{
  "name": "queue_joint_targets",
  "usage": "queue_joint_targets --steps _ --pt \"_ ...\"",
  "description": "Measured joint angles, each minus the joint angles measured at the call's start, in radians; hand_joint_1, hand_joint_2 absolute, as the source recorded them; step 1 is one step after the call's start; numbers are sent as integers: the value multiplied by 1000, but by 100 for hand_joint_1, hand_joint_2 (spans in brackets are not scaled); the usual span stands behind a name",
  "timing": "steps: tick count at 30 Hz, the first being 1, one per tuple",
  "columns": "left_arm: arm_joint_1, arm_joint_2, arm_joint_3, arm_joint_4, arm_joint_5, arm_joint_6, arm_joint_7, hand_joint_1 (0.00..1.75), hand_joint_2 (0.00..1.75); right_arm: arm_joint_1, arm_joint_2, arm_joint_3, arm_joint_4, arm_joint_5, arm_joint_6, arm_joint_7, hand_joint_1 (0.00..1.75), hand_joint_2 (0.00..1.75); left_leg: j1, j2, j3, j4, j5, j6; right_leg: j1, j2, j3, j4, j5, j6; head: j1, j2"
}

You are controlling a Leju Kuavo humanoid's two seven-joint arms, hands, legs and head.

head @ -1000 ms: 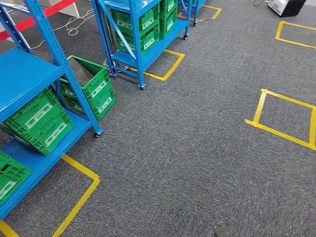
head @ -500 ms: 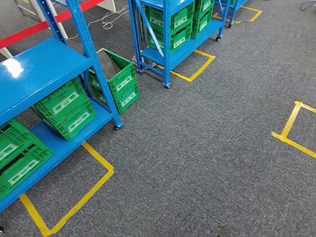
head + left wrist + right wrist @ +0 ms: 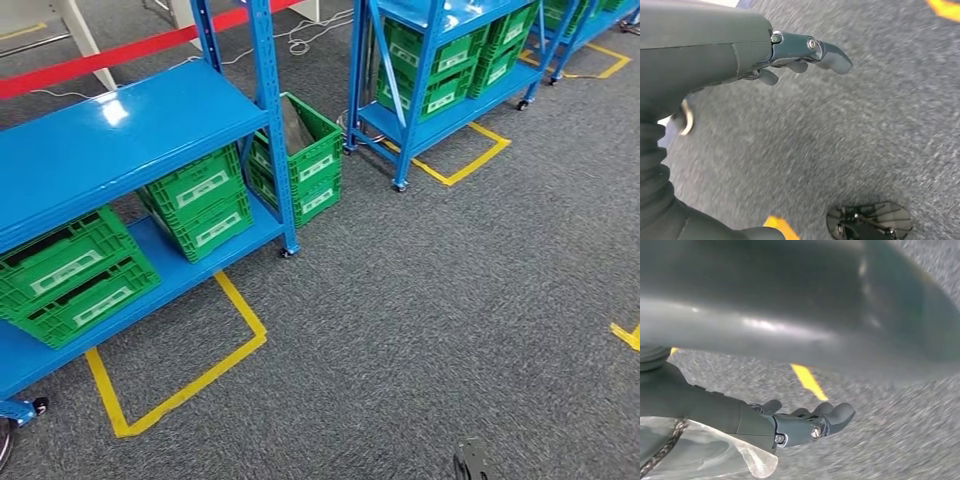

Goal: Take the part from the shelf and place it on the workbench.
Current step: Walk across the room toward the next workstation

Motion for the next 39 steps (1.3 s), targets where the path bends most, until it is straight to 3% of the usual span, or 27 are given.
queue_joint_targets --steps 2,3,4,6,7,9,10,11,12,13,15,17,19,20,22,24,25,26,27,28,30,32,34,35,36,37,39 --pt "11 0 0 -20 13 -16 26 0 44 -13 11 -5 22 7 15 -4 0 0 1 -22 -9 10 -4 -13 -3 32 31 -61 9 -6 1 0" --pt "21 1 0 -34 19 -26 43 0 0 -18 16 -8 32 8 21 -7 0 0 2 -33 -14 13 -3 -18 0 28 35 -65 5 -14 2 0" --pt "34 1 0 -52 23 -37 64 0 0 -23 21 -10 39 9 27 -11 0 0 4 -43 -16 12 -1 -23 0 17 36 -64 6 -22 1 0" --pt "64 1 0 -100 31 -59 104 0 0 -38 32 -13 53 8 39 -19 0 0 4 -22 -28 35 -17 -32 -1 -4 40 -68 8 -37 -3 0" --pt "76 0 0 -126 37 -66 117 0 0 -47 36 -14 62 8 44 -23 0 0 4 5 -46 74 -40 -37 -2 -17 42 -70 8 -43 -8 0" --pt "87 -1 0 -166 54 -70 118 0 0 -64 41 -16 85 6 54 -30 0 0 5 57 -112 202 -100 -45 2 -48 43 -71 4 -51 -16 0" --pt "87 -1 1 -177 65 -66 107 0 0 -73 42 -17 98 5 59 -33 0 0 7 67 -144 262 -120 -48 4 -65 44 -71 2 -53 -16 0" --pt "87 -1 2 -182 77 -61 93 0 0 -82 44 -16 110 4 64 -37 0 0 8 72 -161 293 -122 -48 6 -80 45 -71 0 -54 -16 0" --pt "86 -1 3 -185 87 -56 78 0 0 -92 46 -16 120 3 69 -39 0 0 8 74 -159 285 -104 -47 7 -93 48 -71 -2 -54 -16 0" --pt "86 0 4 -186 97 -50 65 0 0 -102 48 -16 128 3 72 -41 0 0 8 79 -139 242 -71 -44 8 -105 51 -71 -5 -54 -16 0" --pt "83 1 5 -186 109 -43 50 0 0 -117 53 -16 140 3 77 -44 0 0 -1 121 -71 104 -7 -29 12 -127 59 -71 -12 -49 -16 0" --pt "75 3 5 -187 115 -39 44 0 0 -126 57 -15 151 2 80 -46 0 0 -13 158 -33 24 10 -16 15 -151 64 -73 -20 -39 -16 0" --pt "73 4 5 -187 118 -38 41 0 0 -133 60 -15 158 2 81 -46 0 0 -16 145 -32 13 7 -10 17 -176 75 -78 -24 -29 -16 0" --pt "75 4 5 -187 118 -38 40 0 0 -137 61 -15 161 1 82 -47 0 0 -13 133 -29 6 10 -8 17 -172 79 -78 -28 -25 -15 0" --pt "77 5 6 -187 119 -36 39 0 0 -145 62 -15 165 1 82 -48 0 0 -4 111 -20 -7 18 0 16 -120 61 -32 -59 -17 -11 0" --pt "73 6 7 -187 119 -35 38 0 0 -144 62 -15 173 1 82 -48 0 0 1 86 -18 -11 20 5 13 -62 -6 96 -116 -11 -7 0" --pt "71 5 7 -187 119 -35 38 0 0 -142 62 -14 177 0 82 -48 0 0 2 71 -18 -11 19 7 13 -52 -45 163 -137 -9 -6 0" --pt "70 4 7 -187 119 -35 38 0 0 -139 62 -14 181 0 82 -47 0 0 2 56 -16 -11 18 7 12 -50 -73 203 -140 -7 -6 0" --pt "71 3 7 -187 119 -35 38 0 0 -139 62 -14 184 0 81 -47 0 0 3 40 -14 -10 16 5 11 -48 -83 204 -120 -5 -6 0" --pt "72 3 8 -187 120 -35 38 0 0 -139 62 -14 186 0 81 -48 0 0 6 24 -11 -8 14 2 10 -45 -74 163 -80 -3 -6 0" --pt "72 3 8 -187 122 -35 38 0 0 -139 62 -13 189 0 80 -48 0 0 9 -4 -8 0 5 -10 2 -10 -24 29 -2 3 -5 0" --pt "70 3 8 -187 125 -35 38 0 0 -140 63 -13 194 0 82 -48 0 0 10 -28 -15 12 -2 -22 -4 25 13 -49 17 -3 -4 0" --pt "73 4 8 -187 128 -34 38 0 0 -139 63 -12 198 1 83 -48 0 0 12 -50 -24 16 0 -32 -2 19 22 -57 11 -18 -5 0" --pt "77 5 8 -187 128 -33 38 0 0 -138 65 -12 199 1 83 -48 0 0 14 -52 -25 17 -1 -36 -2 8 24 -59 12 -25 -5 0" --pt "79 6 8 -187 129 -31 38 0 0 -139 66 -12 200 1 83 -49 0 0 13 -35 -31 30 -10 -40 -3 -4 28 -61 12 -33 -8 0" --pt "79 7 8 -187 129 -30 38 0 0 -139 67 -12 201 1 84 -49 0 0 12 -8 -45 61 -27 -45 -3 -16 32 -63 11 -41 -11 0" --pt "75 7 8 -187 129 -29 37 0 0 -137 67 -12 204 2 84 -48 0 0 12 54 -104 181 -83 -53 1 -46 38 -65 5 -52 -17 0"
